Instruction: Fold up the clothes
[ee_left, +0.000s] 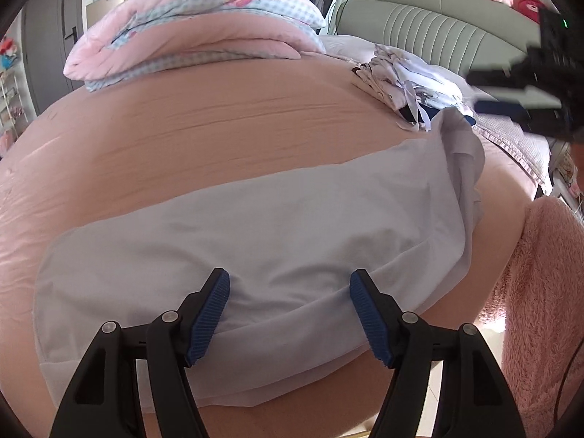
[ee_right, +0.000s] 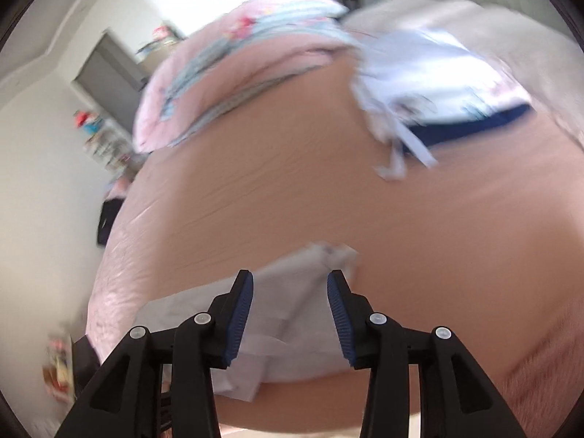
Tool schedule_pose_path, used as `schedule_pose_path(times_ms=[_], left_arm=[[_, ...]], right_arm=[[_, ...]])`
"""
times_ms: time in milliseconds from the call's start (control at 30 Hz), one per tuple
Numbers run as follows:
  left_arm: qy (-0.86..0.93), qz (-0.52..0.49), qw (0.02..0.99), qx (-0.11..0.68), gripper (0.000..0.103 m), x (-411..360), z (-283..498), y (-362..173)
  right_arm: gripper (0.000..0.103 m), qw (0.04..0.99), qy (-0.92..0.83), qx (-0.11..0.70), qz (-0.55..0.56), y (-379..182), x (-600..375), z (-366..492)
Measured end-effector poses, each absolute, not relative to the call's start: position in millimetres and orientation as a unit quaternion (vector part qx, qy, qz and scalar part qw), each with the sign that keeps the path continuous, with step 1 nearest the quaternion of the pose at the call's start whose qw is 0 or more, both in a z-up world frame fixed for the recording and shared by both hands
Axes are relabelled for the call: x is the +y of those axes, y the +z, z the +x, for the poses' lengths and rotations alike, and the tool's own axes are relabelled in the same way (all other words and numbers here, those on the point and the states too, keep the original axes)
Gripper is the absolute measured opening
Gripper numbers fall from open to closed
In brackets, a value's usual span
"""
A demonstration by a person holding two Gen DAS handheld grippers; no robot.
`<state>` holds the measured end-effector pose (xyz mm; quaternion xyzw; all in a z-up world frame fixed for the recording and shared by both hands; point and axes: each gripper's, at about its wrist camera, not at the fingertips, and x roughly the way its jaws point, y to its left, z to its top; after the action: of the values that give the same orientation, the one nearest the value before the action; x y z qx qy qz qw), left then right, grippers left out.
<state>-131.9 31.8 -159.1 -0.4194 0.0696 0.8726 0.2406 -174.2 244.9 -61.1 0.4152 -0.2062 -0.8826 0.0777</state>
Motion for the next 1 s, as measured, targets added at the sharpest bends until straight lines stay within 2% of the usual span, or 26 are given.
schedule_pose_path(times_ms=[33, 167, 300, 367, 433, 467, 533, 633, 733, 833, 933, 1000], left_arm=[[0.872, -0.421, 0.242, 0.067, 0.068, 31, -131, -161], [0.874, -0.417, 0.240, 0.070, 0.069, 31, -130, -161], [0.879, -0.410, 0.236, 0.068, 0.069, 26, -126, -157], [0.877, -0.411, 0.239, 0.062, 0.069, 23, -127, -158], [0.876, -0.414, 0.240, 0.059, 0.069, 24, -129, -159], [0.876, -0.414, 0.239, 0.056, 0.069, 24, -130, -158], [0.877, -0.415, 0.240, 0.043, 0.069, 25, -131, -154], [0.878, -0.407, 0.250, 0.026, 0.069, 28, -130, -148], [0.877, -0.413, 0.243, 0.039, 0.069, 30, -128, -153], [0.876, -0.418, 0.238, 0.041, 0.069, 28, -127, -155], [0.876, -0.418, 0.240, 0.023, 0.069, 20, -128, -153], [0.872, -0.424, 0.246, -0.013, 0.069, 14, -132, -153]], right_arm=[[0.049, 0.099, -0.886, -0.185, 0.413, -56, 235, -183], [0.049, 0.121, -0.851, -0.073, 0.506, -86, 181, -221], [0.049, 0.088, -0.813, 0.012, 0.576, -128, 175, -198], [0.049, 0.073, -0.815, 0.020, 0.574, -134, 193, -172], [0.050, 0.045, -0.821, -0.015, 0.568, -135, 217, -153], [0.056, 0.031, -0.824, -0.035, 0.564, -135, 230, -144], [0.061, 0.017, -0.833, -0.121, 0.539, -134, 254, -130], [0.061, 0.023, -0.815, -0.215, 0.538, -146, 269, -127], [0.062, 0.022, -0.809, -0.235, 0.538, -159, 269, -136], [0.075, 0.030, -0.811, -0.248, 0.528, -165, 266, -142], [0.076, 0.057, -0.806, -0.262, 0.527, -166, 263, -145], [0.072, 0.099, -0.794, -0.290, 0.524, -172, 263, -147]])
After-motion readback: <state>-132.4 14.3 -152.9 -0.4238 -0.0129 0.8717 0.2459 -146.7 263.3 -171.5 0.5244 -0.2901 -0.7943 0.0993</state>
